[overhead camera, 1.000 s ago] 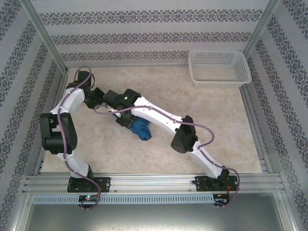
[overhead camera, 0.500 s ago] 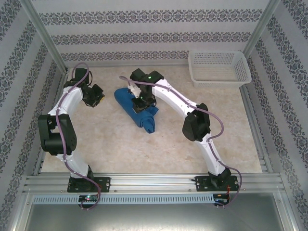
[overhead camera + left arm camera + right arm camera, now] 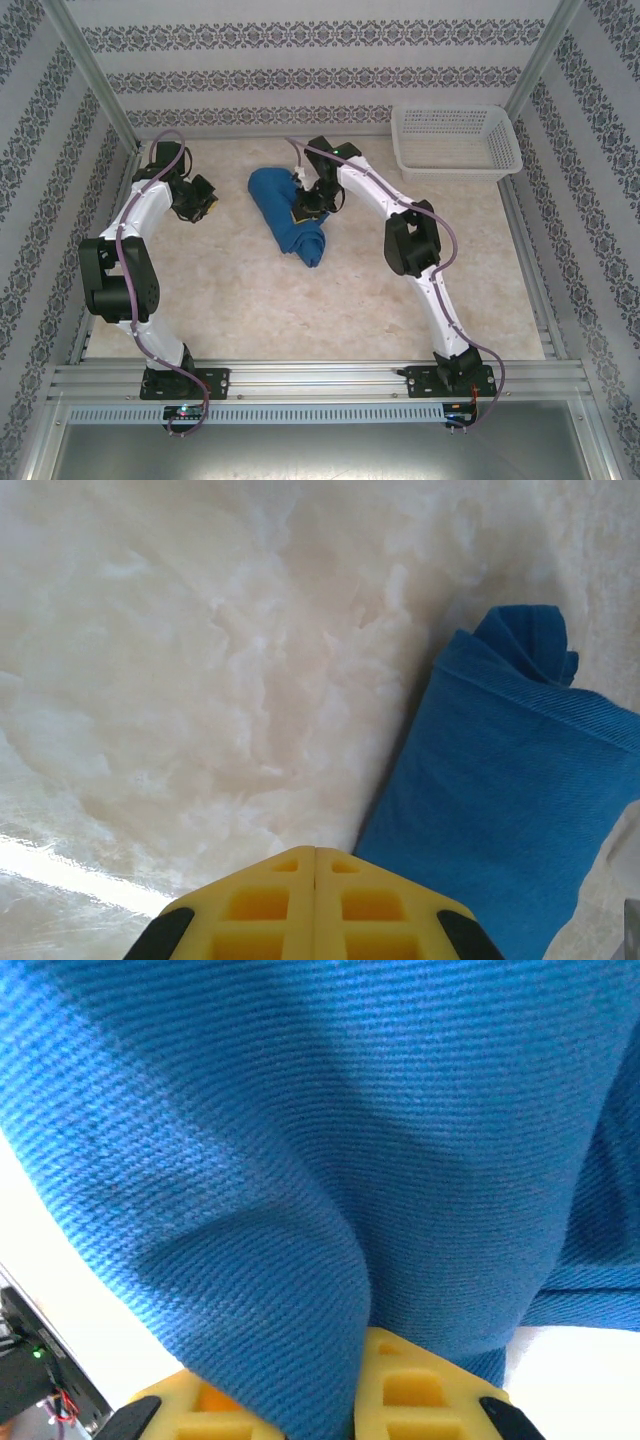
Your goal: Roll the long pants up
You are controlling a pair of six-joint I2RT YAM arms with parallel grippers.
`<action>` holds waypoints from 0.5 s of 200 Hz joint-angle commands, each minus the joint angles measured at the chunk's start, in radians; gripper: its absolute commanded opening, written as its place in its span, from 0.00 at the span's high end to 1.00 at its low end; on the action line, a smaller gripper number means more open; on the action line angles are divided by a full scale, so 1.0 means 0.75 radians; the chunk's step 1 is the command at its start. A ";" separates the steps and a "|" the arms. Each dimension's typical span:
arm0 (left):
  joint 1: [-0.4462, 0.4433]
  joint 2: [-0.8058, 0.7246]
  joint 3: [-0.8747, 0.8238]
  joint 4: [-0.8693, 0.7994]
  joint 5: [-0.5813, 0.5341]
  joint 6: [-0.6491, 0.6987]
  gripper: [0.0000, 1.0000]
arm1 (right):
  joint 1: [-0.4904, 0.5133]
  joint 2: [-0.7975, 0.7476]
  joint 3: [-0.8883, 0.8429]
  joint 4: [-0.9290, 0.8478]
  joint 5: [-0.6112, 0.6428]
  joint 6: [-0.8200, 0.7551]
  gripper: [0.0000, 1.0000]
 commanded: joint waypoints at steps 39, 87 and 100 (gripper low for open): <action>-0.112 0.038 0.048 0.134 0.178 0.006 1.00 | -0.118 0.095 -0.070 0.091 0.032 0.078 1.00; -0.275 0.315 0.277 0.343 0.304 -0.029 1.00 | -0.153 0.129 -0.076 0.077 0.022 0.071 1.00; -0.306 0.410 0.400 0.359 0.342 -0.040 1.00 | -0.160 0.139 -0.083 0.077 -0.006 0.068 1.00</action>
